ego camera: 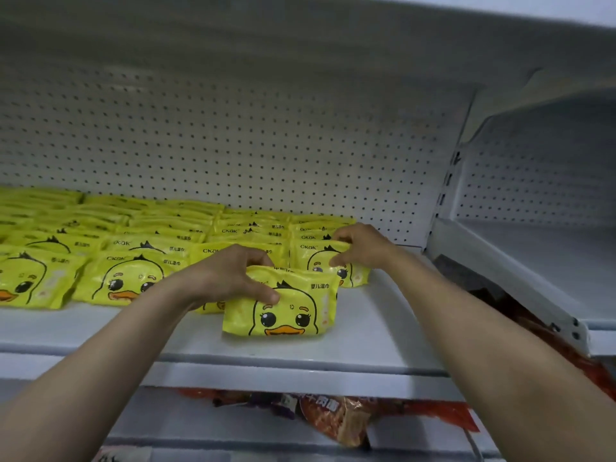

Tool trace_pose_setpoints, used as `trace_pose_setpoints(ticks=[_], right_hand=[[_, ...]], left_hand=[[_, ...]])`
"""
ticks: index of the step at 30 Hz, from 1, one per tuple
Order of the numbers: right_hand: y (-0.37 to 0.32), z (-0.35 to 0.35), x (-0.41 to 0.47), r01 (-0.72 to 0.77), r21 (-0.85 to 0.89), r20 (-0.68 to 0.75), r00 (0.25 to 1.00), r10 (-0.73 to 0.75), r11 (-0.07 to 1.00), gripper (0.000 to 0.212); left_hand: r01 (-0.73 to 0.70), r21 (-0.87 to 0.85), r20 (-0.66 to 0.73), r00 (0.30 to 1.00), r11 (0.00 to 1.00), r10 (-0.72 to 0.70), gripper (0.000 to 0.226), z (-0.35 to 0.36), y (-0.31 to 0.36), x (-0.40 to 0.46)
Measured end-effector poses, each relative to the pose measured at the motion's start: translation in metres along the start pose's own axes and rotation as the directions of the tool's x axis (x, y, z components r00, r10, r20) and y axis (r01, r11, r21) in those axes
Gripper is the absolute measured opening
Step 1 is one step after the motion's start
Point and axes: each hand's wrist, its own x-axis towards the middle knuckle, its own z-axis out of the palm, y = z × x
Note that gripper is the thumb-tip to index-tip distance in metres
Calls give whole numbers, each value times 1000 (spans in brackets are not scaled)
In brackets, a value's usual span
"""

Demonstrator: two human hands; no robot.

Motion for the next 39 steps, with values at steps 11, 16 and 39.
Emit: trace_pose_setpoints(ticks=[11,16,39], right_hand=[[-29,-21,-43,145,452,-29,989,-148,880,30],[-36,-31,-68,98,342,289,935,-204,935,52],[-4,2,-24,58,-14,-80,995,-59,998,54]], left_hand=[[-58,-84,-60,997,995,53,22,24,34,14],[-74,-132,-105,993,989,60,22,34,45,26],[233,712,-395,913,662,103,73,63,-25,37]])
